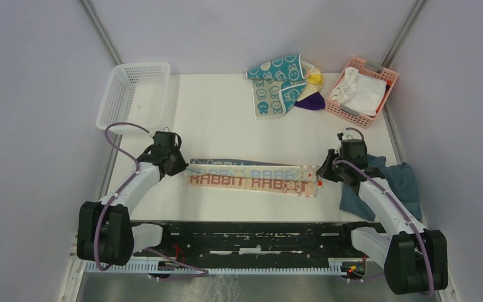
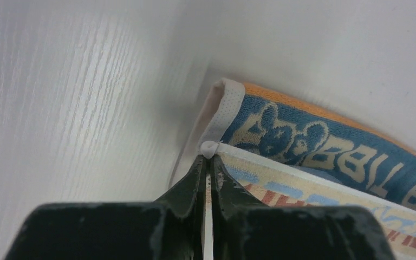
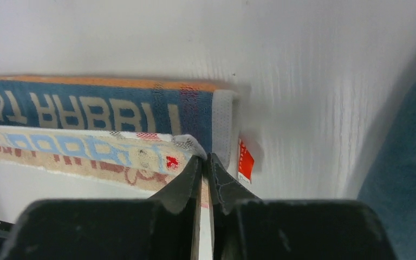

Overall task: Roll the towels
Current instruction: Fold the towel at the center of the board.

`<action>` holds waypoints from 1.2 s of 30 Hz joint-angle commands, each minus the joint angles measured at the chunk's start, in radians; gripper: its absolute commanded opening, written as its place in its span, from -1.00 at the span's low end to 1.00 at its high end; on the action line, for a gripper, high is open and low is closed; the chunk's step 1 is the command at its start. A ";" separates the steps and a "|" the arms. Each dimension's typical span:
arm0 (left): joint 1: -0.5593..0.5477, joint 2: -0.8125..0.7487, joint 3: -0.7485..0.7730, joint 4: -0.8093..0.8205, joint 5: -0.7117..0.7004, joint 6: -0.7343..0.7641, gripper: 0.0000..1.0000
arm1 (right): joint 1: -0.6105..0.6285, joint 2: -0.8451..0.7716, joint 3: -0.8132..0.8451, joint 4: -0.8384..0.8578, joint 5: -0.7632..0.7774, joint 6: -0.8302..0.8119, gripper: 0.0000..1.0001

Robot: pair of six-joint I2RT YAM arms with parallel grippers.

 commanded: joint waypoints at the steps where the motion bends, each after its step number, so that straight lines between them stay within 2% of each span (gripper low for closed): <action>1: 0.010 -0.015 -0.022 0.029 -0.045 -0.073 -0.77 | -0.002 -0.001 -0.015 -0.043 0.037 0.033 -0.67; 3: 0.010 -0.029 -0.024 0.016 -0.042 -0.078 -0.60 | -0.002 -0.024 -0.013 -0.066 0.026 0.036 -0.49; 7: 0.010 -0.114 -0.028 -0.025 -0.014 -0.108 -0.01 | -0.002 -0.105 -0.005 -0.144 0.003 0.053 -0.14; 11: 0.010 -0.225 -0.040 -0.058 0.014 -0.139 0.25 | -0.003 -0.210 0.003 -0.201 -0.009 0.077 0.01; 14: 0.011 -0.279 -0.027 -0.100 -0.005 -0.126 0.31 | -0.002 -0.249 0.034 -0.239 0.000 0.046 0.09; 18: 0.009 -0.292 0.000 -0.109 -0.014 -0.096 0.36 | -0.002 -0.226 0.076 -0.246 -0.020 0.003 0.15; 24: 0.008 -0.192 0.009 -0.030 0.110 -0.084 0.37 | -0.003 -0.108 0.077 -0.153 -0.102 0.019 0.15; 29: 0.006 -0.075 0.031 0.070 0.185 -0.118 0.34 | -0.002 0.021 0.105 -0.085 -0.113 0.038 0.13; 33: 0.003 -0.079 0.020 0.045 0.137 -0.108 0.34 | -0.002 0.080 0.118 -0.162 -0.068 0.028 0.09; 36: 0.003 -0.091 -0.022 0.055 0.105 -0.114 0.36 | -0.003 0.094 0.083 -0.145 -0.055 0.016 0.09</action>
